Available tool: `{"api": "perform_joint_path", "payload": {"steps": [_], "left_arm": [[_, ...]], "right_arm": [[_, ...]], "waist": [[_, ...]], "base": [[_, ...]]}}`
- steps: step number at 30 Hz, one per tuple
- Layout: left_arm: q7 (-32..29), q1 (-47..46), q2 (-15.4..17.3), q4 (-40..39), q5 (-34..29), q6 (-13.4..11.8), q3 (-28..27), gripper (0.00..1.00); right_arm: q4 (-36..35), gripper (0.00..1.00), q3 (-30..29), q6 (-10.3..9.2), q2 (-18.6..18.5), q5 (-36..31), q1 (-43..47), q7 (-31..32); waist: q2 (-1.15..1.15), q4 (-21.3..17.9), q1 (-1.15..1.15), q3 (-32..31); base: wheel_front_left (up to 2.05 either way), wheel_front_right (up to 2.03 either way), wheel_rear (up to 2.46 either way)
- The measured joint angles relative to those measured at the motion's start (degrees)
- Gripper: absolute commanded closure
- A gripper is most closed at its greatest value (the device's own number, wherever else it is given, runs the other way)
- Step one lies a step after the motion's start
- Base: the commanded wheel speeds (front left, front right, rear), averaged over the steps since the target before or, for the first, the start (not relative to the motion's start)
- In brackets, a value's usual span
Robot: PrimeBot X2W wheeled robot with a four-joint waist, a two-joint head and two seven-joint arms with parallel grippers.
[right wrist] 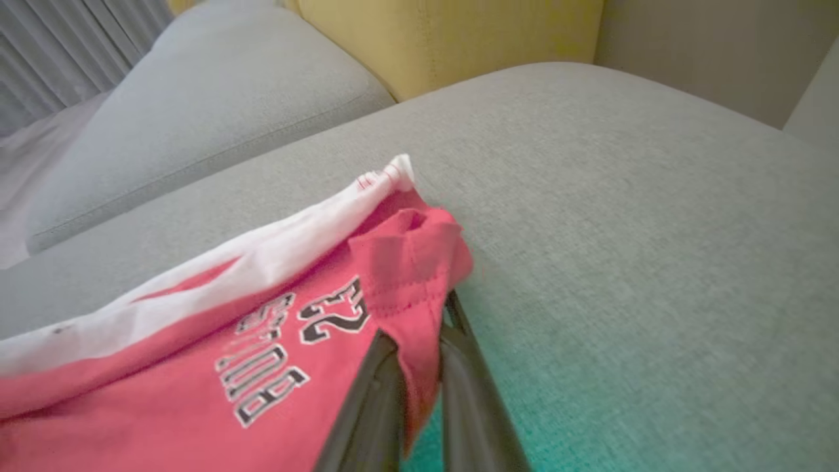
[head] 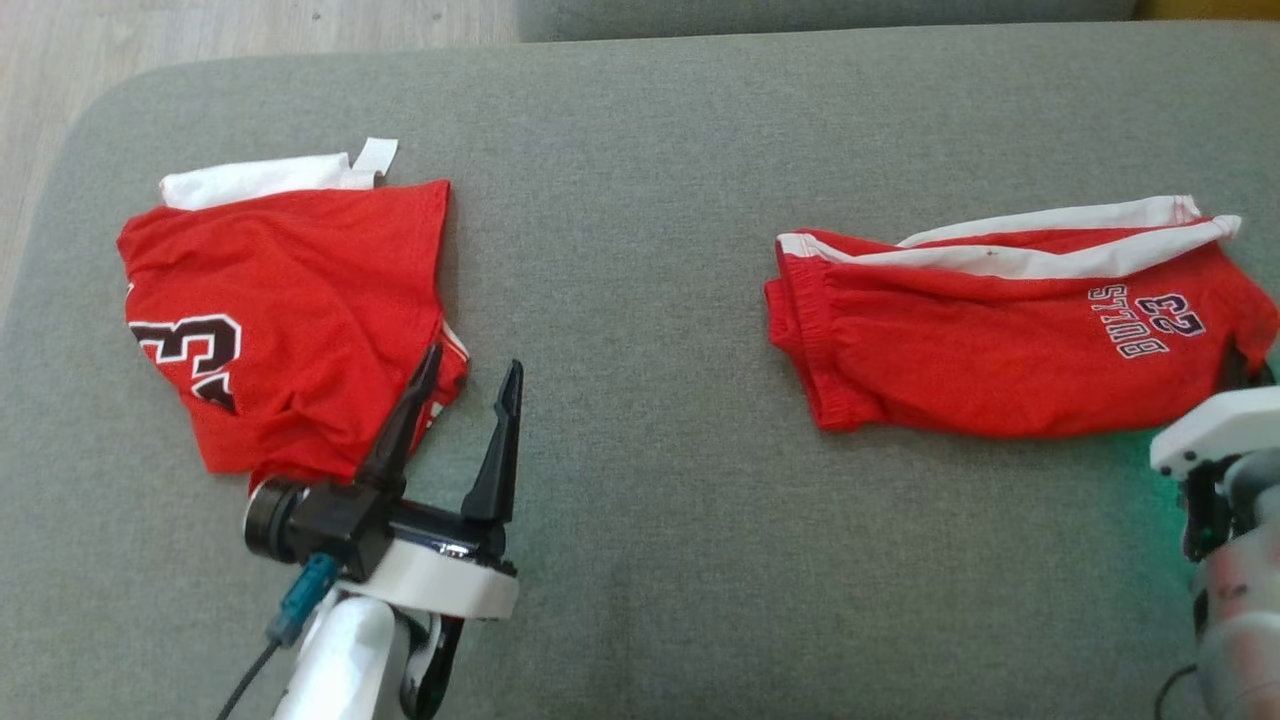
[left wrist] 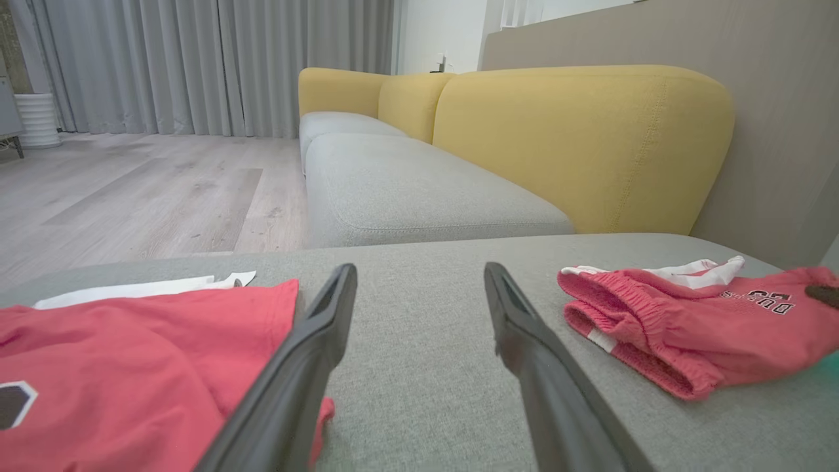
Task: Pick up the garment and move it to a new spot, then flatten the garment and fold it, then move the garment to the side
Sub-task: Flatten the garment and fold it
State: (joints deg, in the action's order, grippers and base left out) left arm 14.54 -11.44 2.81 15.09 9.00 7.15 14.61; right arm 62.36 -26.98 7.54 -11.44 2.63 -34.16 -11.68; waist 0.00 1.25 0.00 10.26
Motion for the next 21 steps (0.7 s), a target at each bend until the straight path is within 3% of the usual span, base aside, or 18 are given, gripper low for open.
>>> {"api": "perform_joint_path", "payload": {"steps": [10,18,21], "left_arm": [[-0.01,0.49,0.04,0.97,-0.09,0.01,0.0,0.0],[-0.01,2.49,0.03,1.87,-0.09,0.43,-0.09,0.0],[-0.01,3.85,0.04,2.6,-0.09,0.43,-0.36,0.0]], "right_arm": [[-7.56,1.0,3.88,0.0,3.79,3.0,-0.08,-0.93],[-15.92,1.0,16.11,0.0,7.26,12.77,0.55,-0.82],[-20.38,1.0,23.7,0.0,7.45,19.15,3.83,0.57]], "waist": [[0.0,1.14,0.0,-1.83],[0.0,3.05,0.0,-5.36],[0.0,4.38,0.0,-6.91]], "base": [[0.0,0.0,0.0],[0.0,0.0,0.0],[0.0,0.0,0.0]]}}
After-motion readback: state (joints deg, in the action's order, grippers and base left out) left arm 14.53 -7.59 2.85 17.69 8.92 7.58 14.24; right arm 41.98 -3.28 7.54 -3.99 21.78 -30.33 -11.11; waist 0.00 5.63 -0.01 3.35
